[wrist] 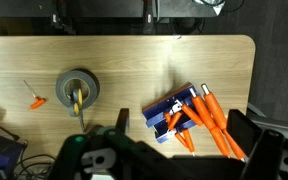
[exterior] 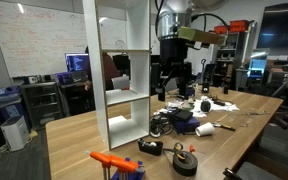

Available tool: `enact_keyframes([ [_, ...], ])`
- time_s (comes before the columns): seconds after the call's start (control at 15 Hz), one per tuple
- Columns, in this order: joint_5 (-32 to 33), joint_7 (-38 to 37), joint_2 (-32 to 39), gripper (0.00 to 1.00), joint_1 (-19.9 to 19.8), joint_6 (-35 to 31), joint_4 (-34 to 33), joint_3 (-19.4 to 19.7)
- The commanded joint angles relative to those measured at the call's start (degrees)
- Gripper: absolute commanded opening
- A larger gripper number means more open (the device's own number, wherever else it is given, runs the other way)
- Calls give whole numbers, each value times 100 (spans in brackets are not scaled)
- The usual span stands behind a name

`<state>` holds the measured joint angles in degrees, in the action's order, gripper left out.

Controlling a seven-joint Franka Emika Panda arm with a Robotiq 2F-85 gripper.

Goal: Put the pair of scissors on the middle shelf

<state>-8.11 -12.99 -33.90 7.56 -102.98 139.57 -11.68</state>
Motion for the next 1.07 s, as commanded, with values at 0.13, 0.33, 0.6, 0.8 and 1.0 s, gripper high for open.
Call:
enact_keyframes([
  [0.13, 6, -3, -25, 100, 7, 12, -72, 8],
  [0.33, 6, -3, -32, 100, 7, 12, -76, 8],
  [0.6, 6, -3, -32, 100, 7, 12, -76, 8],
  [0.8, -15, 63, -39, 100, 30, 0, -60, 29],
  [1.0, 87, 108, -41, 100, 13, 15, -47, 15],
])
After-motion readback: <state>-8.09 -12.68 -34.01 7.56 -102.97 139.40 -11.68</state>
